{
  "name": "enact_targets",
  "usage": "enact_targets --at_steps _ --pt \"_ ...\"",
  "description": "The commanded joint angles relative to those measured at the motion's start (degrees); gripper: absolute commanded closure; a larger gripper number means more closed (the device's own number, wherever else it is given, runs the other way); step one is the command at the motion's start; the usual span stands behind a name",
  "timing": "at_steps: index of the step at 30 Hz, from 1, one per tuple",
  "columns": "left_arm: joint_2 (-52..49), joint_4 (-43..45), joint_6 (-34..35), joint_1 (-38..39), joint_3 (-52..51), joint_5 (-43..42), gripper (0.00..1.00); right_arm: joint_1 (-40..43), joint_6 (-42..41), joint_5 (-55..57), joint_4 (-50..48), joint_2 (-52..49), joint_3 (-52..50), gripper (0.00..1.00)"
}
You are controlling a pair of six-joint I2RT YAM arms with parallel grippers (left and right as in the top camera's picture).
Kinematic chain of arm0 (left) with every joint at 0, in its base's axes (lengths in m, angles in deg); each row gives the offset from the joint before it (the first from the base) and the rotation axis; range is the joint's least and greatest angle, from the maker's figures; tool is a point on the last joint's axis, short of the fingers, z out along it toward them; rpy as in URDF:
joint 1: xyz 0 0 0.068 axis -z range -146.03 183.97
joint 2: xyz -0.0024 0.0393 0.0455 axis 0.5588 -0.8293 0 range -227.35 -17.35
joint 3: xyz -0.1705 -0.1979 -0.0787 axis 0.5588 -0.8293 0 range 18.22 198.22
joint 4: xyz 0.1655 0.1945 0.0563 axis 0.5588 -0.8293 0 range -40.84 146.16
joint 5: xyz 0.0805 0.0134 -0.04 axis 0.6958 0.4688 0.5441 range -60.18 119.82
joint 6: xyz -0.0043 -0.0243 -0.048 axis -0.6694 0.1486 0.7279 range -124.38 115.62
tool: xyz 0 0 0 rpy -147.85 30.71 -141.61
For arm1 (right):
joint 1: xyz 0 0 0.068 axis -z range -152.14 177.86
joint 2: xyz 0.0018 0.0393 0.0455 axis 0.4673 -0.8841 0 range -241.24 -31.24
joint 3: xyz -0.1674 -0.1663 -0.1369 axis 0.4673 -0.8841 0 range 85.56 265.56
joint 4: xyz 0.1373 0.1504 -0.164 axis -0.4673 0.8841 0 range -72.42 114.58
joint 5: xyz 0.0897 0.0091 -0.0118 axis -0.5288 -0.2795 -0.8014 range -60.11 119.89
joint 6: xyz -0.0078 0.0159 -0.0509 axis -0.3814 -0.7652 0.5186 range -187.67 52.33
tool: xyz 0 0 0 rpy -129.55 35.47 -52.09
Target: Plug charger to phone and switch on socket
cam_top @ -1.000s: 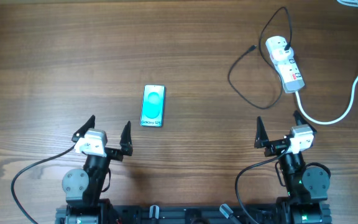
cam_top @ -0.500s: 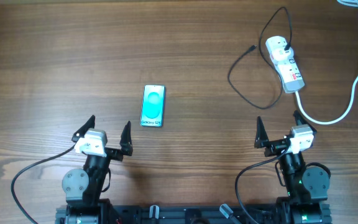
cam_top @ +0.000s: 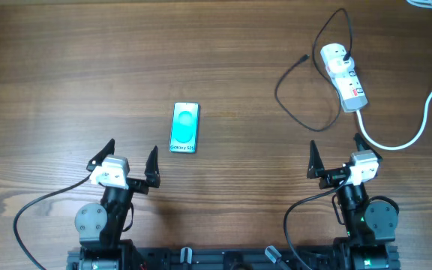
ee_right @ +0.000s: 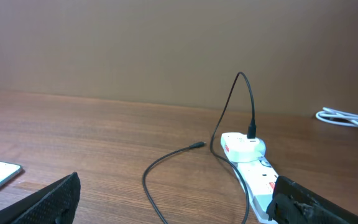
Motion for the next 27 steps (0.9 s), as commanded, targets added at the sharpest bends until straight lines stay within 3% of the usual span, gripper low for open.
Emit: enact_targets --at_steps 1,5,12,17,27 --pt "0.52 2.03 -0.57 0.31 -0.13 -0.13 0.00 -0.35 1.01 0.33 -0.20 0.46 -0.07 0.00" --pt "0.35 1.18 2.29 0.31 2.36 -2.25 0.00 -0.35 1.01 0.33 -0.20 0.46 -0.07 0.00" --pt "-4.94 -11.61 4.55 0.31 16.02 -2.25 0.00 -0.35 1.03 0.33 -0.20 0.46 -0.07 0.00" --pt "-16.41 -20.33 4.59 0.31 30.49 -2.58 0.00 -0.35 1.01 0.33 -0.20 0.46 -0.07 0.00" --pt "-48.74 -42.69 5.38 2.97 62.75 -4.26 0.00 -0.35 1.01 0.33 -0.20 0.46 -0.07 0.00"
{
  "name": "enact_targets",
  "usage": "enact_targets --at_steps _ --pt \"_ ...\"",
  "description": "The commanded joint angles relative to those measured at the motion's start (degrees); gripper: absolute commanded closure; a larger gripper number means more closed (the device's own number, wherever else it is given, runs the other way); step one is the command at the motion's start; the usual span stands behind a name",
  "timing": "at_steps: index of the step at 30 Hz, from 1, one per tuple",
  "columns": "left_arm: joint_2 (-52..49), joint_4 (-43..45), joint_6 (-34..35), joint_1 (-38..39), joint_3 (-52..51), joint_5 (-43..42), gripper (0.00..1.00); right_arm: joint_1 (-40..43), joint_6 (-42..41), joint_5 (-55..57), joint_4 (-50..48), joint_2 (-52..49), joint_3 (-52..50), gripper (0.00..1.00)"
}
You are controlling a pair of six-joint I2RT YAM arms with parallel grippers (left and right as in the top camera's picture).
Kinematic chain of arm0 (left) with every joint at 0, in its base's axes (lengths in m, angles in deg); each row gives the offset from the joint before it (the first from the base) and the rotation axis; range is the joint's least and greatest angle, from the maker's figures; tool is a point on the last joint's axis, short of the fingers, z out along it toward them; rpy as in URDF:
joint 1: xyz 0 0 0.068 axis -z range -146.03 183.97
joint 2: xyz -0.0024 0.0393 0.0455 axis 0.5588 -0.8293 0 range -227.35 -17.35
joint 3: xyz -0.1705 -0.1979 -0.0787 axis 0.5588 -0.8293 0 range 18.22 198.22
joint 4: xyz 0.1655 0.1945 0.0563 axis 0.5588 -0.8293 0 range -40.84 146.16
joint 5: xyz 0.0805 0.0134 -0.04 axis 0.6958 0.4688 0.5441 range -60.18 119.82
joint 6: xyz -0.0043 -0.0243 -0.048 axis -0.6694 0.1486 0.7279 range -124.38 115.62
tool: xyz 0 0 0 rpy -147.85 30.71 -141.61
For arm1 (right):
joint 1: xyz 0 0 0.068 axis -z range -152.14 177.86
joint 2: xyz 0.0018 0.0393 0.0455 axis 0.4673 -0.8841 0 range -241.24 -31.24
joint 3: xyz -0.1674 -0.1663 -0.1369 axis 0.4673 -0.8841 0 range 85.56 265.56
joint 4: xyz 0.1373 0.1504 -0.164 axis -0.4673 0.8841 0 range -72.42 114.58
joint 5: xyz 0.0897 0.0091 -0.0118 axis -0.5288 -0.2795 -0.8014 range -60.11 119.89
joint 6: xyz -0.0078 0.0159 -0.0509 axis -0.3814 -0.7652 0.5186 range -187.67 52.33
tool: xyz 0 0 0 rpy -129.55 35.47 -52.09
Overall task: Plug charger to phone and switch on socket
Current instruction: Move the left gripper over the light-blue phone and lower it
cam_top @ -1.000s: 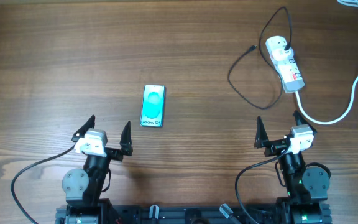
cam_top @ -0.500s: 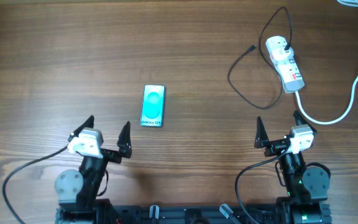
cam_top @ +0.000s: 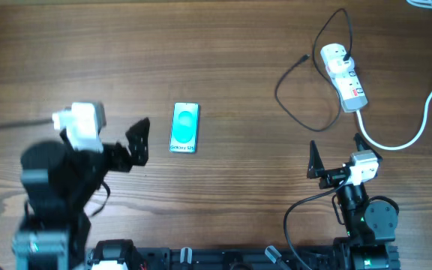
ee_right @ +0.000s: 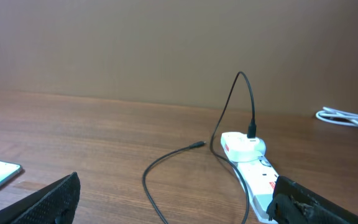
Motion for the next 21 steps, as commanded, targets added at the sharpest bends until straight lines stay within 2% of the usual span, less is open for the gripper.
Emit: enact_targets --at_steps 1,6,12,16,21 --pt "-11.82 -6.21 0.52 2.78 11.43 -0.63 0.00 -0.35 0.98 0.33 -0.35 0.44 -0.07 0.00" --pt "-27.50 -14.19 0.50 8.50 20.72 4.39 0.00 -0.35 1.01 0.33 -0.35 0.44 -0.07 0.00" --pt "-40.00 -14.08 0.33 11.54 20.76 5.53 0.00 -0.35 1.01 0.33 -0.35 0.44 -0.07 0.00" --pt "-45.40 -13.81 0.26 11.54 20.76 0.68 0.00 -0.35 0.98 0.33 -0.35 0.44 -0.07 0.00" --pt "-53.20 -12.50 0.28 12.13 20.76 2.47 0.00 -0.35 1.01 0.33 -0.35 0.44 -0.07 0.00"
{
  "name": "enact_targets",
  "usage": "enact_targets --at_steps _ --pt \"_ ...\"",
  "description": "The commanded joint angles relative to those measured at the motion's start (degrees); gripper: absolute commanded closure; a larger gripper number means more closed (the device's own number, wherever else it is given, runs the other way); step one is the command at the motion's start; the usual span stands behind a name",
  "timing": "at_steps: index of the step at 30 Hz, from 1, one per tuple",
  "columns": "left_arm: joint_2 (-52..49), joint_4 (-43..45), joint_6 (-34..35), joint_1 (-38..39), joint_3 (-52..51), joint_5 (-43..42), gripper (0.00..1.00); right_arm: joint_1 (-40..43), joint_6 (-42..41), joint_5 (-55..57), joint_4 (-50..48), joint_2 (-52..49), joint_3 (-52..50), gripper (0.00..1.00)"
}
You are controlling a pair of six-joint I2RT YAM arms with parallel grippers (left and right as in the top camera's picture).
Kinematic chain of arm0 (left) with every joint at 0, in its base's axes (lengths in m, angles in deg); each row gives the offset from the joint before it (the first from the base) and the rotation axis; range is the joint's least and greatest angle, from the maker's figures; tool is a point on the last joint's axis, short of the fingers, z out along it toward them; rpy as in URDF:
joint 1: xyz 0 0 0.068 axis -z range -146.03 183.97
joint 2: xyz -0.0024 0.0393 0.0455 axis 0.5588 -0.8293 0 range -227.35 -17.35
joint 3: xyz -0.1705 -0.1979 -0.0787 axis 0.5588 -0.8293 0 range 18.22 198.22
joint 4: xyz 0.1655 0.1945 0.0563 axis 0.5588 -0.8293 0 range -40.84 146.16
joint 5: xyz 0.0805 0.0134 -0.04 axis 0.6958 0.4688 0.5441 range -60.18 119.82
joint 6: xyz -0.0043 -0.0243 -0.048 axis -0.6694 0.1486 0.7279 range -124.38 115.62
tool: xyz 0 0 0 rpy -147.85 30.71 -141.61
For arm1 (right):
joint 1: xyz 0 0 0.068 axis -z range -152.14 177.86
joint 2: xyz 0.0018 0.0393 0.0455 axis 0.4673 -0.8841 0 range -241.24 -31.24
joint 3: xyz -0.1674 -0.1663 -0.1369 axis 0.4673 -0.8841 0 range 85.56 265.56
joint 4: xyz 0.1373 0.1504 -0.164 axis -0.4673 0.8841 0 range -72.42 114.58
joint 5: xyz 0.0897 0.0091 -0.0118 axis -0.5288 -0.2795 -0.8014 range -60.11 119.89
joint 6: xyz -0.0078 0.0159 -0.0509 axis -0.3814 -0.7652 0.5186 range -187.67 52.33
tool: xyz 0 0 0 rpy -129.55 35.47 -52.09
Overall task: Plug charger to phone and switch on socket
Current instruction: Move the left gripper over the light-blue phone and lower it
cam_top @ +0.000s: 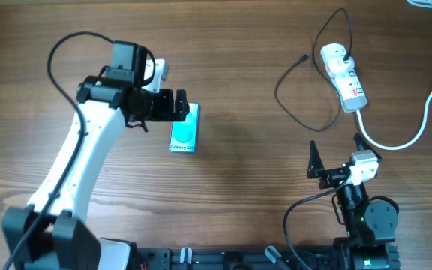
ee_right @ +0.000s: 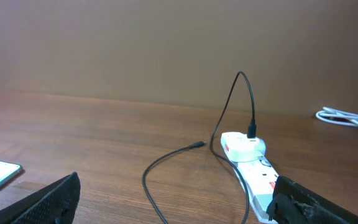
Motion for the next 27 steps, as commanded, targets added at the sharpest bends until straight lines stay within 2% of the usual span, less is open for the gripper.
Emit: enact_targets --at_steps 1,8,11,27 --pt "-5.44 0.61 -0.07 1.18 0.90 1.75 0.00 -0.35 0.98 0.31 -0.31 0.42 -0.07 0.00" --pt "-12.87 3.96 0.13 7.67 0.90 12.98 0.00 -0.35 1.01 0.31 -0.31 0.42 -0.07 0.00" --pt "-14.78 4.42 1.70 8.61 0.87 15.19 0.00 -0.35 1.01 0.31 -0.31 0.42 -0.07 0.00" --pt "-23.26 9.20 3.15 8.61 -2.08 12.35 0.00 -0.35 1.01 0.31 -0.31 0.42 -0.07 0.00"
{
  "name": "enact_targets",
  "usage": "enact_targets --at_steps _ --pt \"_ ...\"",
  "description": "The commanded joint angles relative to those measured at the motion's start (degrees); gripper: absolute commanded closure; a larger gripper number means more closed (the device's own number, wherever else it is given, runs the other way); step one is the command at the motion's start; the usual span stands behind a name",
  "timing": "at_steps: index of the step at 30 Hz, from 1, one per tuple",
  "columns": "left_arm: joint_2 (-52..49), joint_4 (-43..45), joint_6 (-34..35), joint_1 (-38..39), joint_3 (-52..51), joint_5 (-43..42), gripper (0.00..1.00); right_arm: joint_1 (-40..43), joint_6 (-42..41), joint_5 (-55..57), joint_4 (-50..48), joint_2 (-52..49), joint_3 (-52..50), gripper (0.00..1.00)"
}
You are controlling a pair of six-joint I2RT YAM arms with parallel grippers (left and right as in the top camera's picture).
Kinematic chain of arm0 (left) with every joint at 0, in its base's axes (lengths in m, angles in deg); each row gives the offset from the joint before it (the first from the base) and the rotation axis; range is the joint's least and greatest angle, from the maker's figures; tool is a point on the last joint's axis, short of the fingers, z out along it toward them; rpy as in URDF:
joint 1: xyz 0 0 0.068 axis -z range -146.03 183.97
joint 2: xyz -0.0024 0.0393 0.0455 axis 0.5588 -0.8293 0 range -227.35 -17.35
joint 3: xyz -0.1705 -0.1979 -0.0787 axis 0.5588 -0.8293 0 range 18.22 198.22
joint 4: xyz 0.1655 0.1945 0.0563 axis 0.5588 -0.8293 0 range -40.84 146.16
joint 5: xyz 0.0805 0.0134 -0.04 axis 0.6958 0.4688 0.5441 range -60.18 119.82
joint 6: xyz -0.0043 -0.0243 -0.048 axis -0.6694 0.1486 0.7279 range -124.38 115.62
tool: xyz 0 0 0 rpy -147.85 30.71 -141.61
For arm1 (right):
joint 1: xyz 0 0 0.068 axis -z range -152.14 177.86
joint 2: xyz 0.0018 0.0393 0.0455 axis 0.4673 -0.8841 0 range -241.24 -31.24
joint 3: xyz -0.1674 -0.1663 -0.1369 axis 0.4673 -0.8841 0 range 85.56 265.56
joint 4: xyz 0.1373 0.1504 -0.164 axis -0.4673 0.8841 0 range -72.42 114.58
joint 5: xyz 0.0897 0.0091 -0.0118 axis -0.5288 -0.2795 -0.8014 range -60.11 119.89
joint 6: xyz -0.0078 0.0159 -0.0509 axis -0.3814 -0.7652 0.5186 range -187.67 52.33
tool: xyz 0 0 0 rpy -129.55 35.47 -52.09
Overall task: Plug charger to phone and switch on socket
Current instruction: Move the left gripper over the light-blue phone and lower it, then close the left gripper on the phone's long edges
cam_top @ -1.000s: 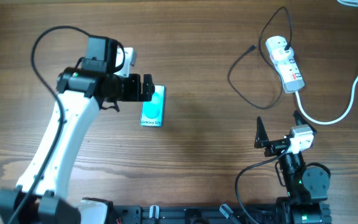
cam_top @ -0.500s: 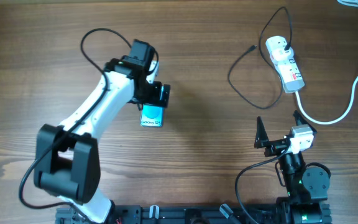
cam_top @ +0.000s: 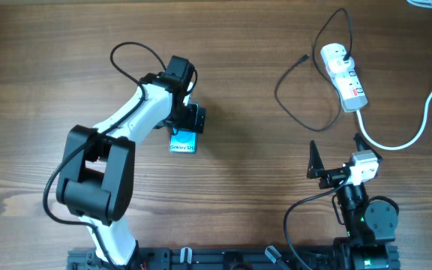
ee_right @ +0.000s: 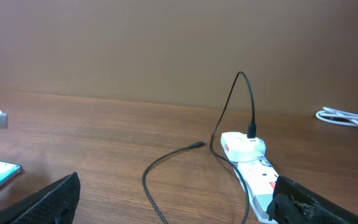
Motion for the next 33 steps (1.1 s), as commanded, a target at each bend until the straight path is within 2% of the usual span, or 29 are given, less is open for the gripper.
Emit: enact_targets --at_steps 1,6,12,15,17,18,21,26,28,29,30,33 --pt "-2.16 1.22 0.96 -0.04 -1.11 -2.32 0.00 -0.35 1.01 0.33 -0.31 0.42 -0.07 0.00" --pt "-2.47 1.44 1.14 -0.04 -1.16 -2.89 0.00 -0.35 0.96 0.33 -0.31 0.42 -0.07 0.00" --pt "-2.99 1.84 7.43 -0.04 -1.16 -2.84 0.00 -0.35 1.01 0.33 -0.31 0.42 -0.07 0.00" --pt "-4.28 1.84 10.45 -0.04 -1.16 -2.84 0.05 -0.35 0.98 0.33 -0.31 0.42 -0.07 0.00" --pt "-5.75 1.79 12.26 -0.04 -1.16 -2.82 0.16 -0.35 0.98 0.33 -0.31 0.42 -0.07 0.00" --pt "-6.27 1.84 12.98 -0.04 -1.16 -2.82 0.18 -0.35 0.98 0.33 -0.31 0.42 -0.07 0.00" --pt "-6.93 1.70 14.91 -0.04 -1.16 -2.60 0.22 -0.35 0.98 0.33 -0.31 0.42 -0.07 0.00" --pt "-6.93 1.14 22.75 -0.07 -1.16 -2.12 0.23 -0.35 1.01 0.33 -0.31 0.42 -0.07 0.00" --pt "-6.93 1.07 24.79 -0.07 -1.16 -1.95 0.19 -0.35 0.98 0.33 -0.31 0.42 -0.07 0.00" --pt "-6.93 1.20 24.59 -0.07 -1.16 -1.73 0.07 -0.35 0.98 0.33 -0.31 0.42 -0.07 0.00" --pt "-6.93 1.14 24.48 -0.07 -1.16 -0.76 0.00 -0.35 1.01 0.33 -0.31 0.42 -0.07 0.00" --pt "-6.93 1.22 18.16 -0.04 -1.16 -0.07 0.00 -0.35 0.98 0.33 -0.31 0.42 -0.07 0.00"
